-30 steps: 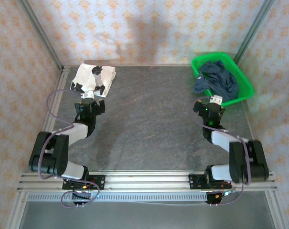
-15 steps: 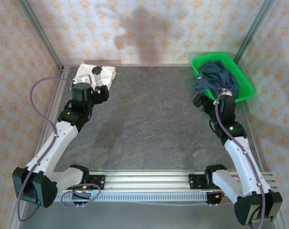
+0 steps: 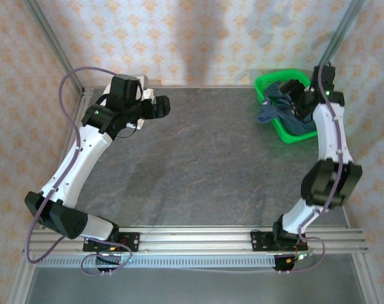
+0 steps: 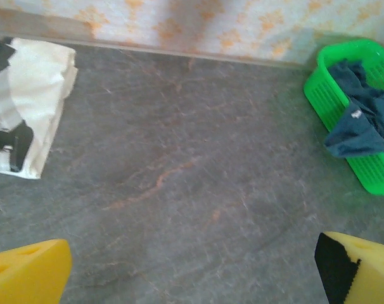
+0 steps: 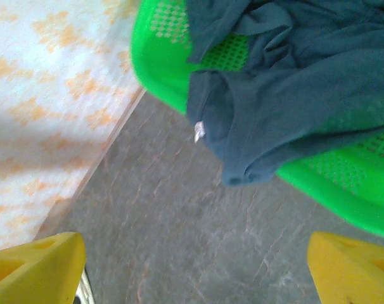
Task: Fold and stack the t-shirts
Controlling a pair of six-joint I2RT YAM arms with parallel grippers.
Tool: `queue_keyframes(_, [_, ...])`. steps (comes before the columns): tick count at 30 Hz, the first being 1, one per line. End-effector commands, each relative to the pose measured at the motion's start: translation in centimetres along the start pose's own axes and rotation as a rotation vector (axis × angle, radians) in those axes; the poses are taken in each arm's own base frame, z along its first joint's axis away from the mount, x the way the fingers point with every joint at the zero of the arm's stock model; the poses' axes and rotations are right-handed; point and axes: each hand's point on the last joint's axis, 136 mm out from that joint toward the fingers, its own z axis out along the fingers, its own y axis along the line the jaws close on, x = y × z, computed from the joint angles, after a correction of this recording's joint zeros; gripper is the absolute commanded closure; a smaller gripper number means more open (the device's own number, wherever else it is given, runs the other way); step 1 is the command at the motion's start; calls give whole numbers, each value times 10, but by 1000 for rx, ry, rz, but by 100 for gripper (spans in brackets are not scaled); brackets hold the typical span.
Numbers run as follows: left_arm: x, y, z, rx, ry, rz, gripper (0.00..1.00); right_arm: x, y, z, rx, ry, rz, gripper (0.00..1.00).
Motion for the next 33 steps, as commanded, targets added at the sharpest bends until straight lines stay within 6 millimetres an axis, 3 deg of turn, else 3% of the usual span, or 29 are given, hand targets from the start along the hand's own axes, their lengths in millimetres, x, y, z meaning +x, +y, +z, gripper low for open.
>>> queue_keyframes(1, [16, -6, -11, 15, 73, 32, 0, -20, -20, 12, 116, 20, 3, 10])
queue_keyframes(7, [34, -18, -16, 53, 109, 61, 0, -57, -55, 64, 227, 20, -8, 18])
queue_keyframes(13, [47, -16, -23, 55, 105, 40, 0, -69, -60, 118, 173, 73, 72, 36])
queue_keyframes(19, [60, 0, -24, -7, 125, 17, 0, -67, -68, 164, 133, 121, 185, 47])
queue_keyframes(27, [60, 16, -29, -92, 99, 13, 0, -68, -86, 197, 142, 102, 269, 50])
queue_keyframes(33, [59, 23, -31, -127, 88, 10, 0, -81, -82, 210, 96, 47, 305, 53])
